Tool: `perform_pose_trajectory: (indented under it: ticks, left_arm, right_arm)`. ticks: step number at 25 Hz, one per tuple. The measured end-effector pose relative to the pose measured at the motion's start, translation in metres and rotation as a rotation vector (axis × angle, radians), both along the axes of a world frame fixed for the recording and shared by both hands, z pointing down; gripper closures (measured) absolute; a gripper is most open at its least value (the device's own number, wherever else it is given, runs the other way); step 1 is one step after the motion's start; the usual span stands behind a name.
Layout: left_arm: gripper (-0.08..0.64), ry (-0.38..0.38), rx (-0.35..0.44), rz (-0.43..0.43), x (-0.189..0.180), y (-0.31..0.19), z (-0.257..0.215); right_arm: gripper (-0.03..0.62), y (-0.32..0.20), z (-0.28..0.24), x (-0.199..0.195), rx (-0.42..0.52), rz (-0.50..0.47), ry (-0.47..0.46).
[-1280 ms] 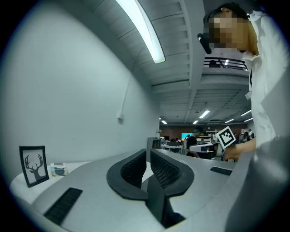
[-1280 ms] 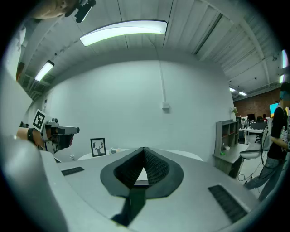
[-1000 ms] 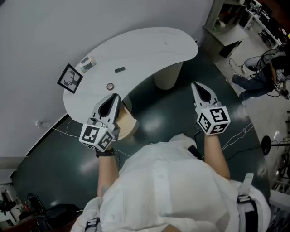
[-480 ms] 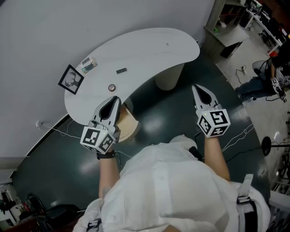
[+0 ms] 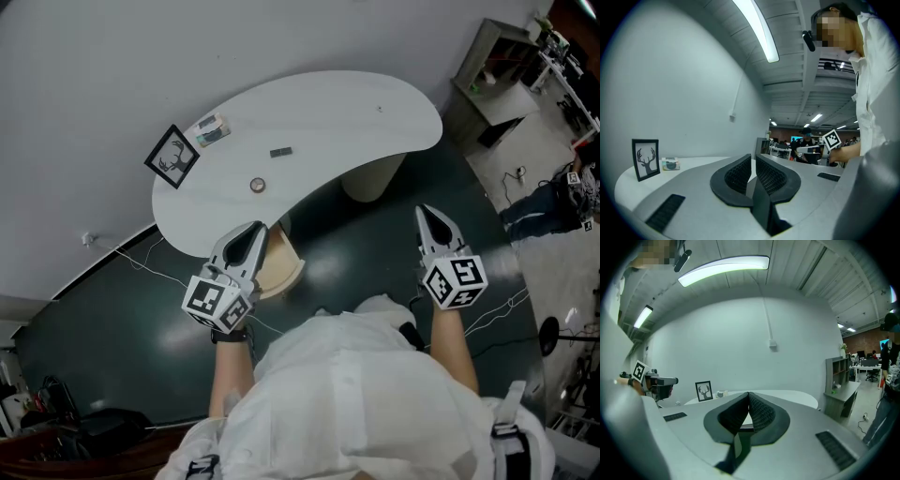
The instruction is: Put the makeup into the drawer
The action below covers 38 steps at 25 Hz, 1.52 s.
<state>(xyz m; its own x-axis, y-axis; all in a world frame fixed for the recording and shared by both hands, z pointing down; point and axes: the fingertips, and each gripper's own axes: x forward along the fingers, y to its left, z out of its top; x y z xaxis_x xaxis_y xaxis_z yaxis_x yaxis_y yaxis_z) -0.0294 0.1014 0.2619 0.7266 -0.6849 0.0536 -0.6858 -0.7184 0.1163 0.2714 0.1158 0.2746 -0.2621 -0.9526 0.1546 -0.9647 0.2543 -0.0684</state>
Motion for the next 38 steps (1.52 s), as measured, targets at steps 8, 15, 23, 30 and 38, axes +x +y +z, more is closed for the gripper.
perform_pose_trajectory:
  ticks: [8,15,23,30,38]
  left_arm:
    - [0.518,0.015,-0.014,-0.035,-0.015,-0.011,0.009]
    - [0.518,-0.022,-0.044,-0.056,-0.016,-0.034,0.023]
    - [0.514,-0.1,-0.106,-0.097,-0.02,-0.09,0.053]
    - [0.492,-0.155,-0.172,-0.128,-0.023,-0.142,0.08]
    - [0.448,-0.196,-0.227,-0.187,-0.024,-0.194,0.103]
  right_arm:
    - [0.583,-0.018,0.007,-0.027,-0.042,-0.074,0.01]
    - [0.583,-0.057,0.021,-0.05,-0.082,-0.161,0.009]
    - [0.582,-0.14,0.043,-0.074,-0.118,-0.264,-0.015]
    - [0.583,-0.208,0.064,-0.095,-0.158,-0.35,-0.034]
    - [0.581,-0.269,0.08,-0.113,-0.186,-0.461,-0.036]
